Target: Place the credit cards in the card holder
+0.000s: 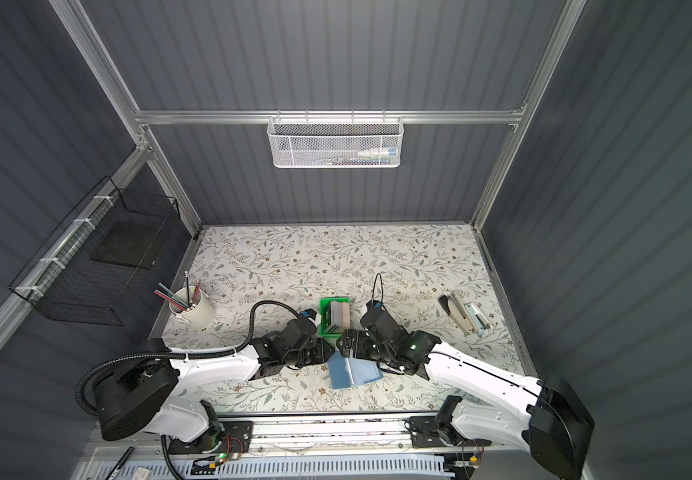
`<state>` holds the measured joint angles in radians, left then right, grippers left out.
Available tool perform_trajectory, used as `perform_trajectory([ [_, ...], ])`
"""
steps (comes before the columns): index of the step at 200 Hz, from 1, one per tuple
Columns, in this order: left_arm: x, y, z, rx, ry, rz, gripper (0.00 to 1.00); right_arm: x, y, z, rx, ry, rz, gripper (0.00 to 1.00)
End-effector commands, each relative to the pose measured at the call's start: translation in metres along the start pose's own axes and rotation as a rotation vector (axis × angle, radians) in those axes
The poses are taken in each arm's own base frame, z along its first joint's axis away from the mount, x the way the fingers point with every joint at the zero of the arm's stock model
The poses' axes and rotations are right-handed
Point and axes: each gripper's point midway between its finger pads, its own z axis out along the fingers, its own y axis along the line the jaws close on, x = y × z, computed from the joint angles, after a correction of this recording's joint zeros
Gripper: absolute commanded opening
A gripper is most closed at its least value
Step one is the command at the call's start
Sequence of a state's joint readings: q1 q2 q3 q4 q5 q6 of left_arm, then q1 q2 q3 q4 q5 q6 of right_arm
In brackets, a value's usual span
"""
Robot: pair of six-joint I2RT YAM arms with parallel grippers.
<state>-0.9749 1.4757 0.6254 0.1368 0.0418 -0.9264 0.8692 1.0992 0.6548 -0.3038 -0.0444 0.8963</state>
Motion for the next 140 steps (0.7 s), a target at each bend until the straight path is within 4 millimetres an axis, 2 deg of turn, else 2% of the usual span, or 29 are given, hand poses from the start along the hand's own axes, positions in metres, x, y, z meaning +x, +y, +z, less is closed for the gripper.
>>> perform_trajectory([
  [1, 0.0, -0.003, -0.001, -0.012, 0.008, 0.028, 0.24, -0.01, -0.013, -0.005, 0.078, -0.047, 0.01, 0.97],
  [45, 0.004, -0.003, -0.007, -0.015, 0.009, 0.042, 0.26, -0.012, -0.017, -0.012, 0.093, -0.095, -0.028, 0.98],
  [76, 0.001, -0.005, -0.017, -0.03, 0.003, 0.047, 0.27, -0.016, -0.009, -0.019, 0.064, -0.113, -0.061, 0.98],
  [83, 0.0, -0.007, -0.02, -0.03, 0.002, 0.048, 0.28, -0.016, -0.007, -0.02, 0.055, -0.114, -0.07, 0.95],
  [96, -0.001, -0.011, -0.024, -0.026, 0.009, 0.054, 0.31, -0.014, 0.003, -0.019, 0.008, -0.096, -0.107, 0.84],
  [106, -0.002, -0.012, -0.028, -0.03, 0.014, 0.053, 0.33, -0.012, 0.007, -0.019, -0.007, -0.078, -0.123, 0.82],
  [125, -0.002, -0.022, -0.034, -0.005, 0.025, 0.058, 0.36, -0.011, 0.01, -0.018, -0.005, -0.063, -0.138, 0.84],
  [140, -0.001, -0.029, -0.038, 0.013, 0.045, 0.064, 0.39, -0.01, 0.012, -0.015, -0.014, -0.053, -0.148, 0.76],
])
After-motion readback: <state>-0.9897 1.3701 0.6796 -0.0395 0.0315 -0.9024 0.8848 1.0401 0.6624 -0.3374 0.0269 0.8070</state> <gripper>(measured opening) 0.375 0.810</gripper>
